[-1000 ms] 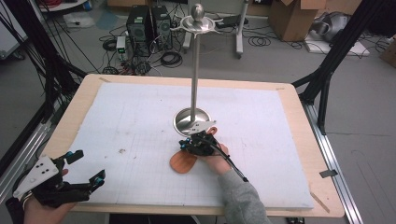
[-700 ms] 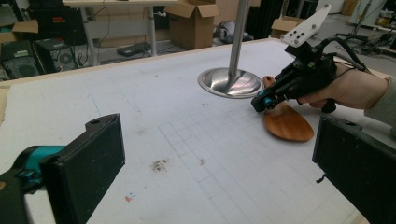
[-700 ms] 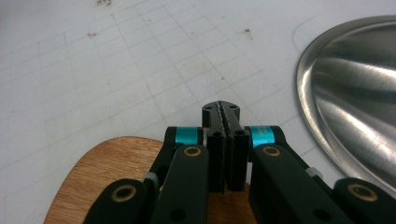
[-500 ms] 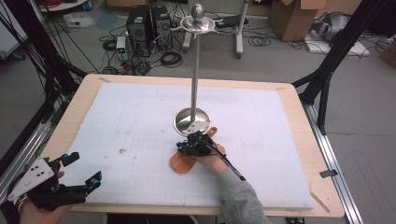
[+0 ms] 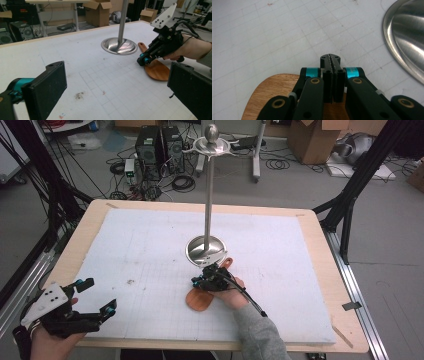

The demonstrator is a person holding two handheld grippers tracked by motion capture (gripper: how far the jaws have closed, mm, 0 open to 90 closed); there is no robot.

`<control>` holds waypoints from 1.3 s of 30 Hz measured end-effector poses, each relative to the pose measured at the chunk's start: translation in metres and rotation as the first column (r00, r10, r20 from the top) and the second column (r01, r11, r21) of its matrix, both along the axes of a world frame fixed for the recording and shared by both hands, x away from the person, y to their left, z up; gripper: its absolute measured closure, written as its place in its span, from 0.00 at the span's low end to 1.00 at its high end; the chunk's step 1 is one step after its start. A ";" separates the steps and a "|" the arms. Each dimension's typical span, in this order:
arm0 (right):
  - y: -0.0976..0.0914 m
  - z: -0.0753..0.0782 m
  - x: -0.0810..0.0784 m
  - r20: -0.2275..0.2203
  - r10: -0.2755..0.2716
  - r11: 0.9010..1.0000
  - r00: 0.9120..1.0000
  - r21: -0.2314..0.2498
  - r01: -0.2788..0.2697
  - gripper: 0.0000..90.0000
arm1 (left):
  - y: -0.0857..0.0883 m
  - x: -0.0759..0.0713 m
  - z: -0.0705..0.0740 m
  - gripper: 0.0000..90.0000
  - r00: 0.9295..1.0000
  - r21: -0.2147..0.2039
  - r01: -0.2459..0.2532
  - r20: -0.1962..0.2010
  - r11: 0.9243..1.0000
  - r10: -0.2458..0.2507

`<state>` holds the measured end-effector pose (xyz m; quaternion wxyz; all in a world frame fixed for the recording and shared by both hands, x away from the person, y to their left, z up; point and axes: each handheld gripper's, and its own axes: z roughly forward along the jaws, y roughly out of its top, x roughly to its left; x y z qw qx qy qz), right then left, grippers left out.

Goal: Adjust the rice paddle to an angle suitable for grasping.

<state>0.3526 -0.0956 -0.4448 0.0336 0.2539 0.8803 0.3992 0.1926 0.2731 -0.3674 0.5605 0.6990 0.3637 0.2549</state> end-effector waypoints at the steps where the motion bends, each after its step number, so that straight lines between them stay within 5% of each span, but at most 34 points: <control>1: 0.000 0.000 0.000 0.000 0.000 1.000 1.000 0.000 0.000 0.99 | 0.000 0.000 0.000 0.03 1.000 0.000 0.000 0.000 1.000 0.000; 39: -0.062 0.005 -0.039 -0.002 -0.008 0.999 1.000 -0.047 0.008 0.99 | -0.060 0.054 0.006 0.03 0.985 -0.010 0.171 0.005 0.985 -0.171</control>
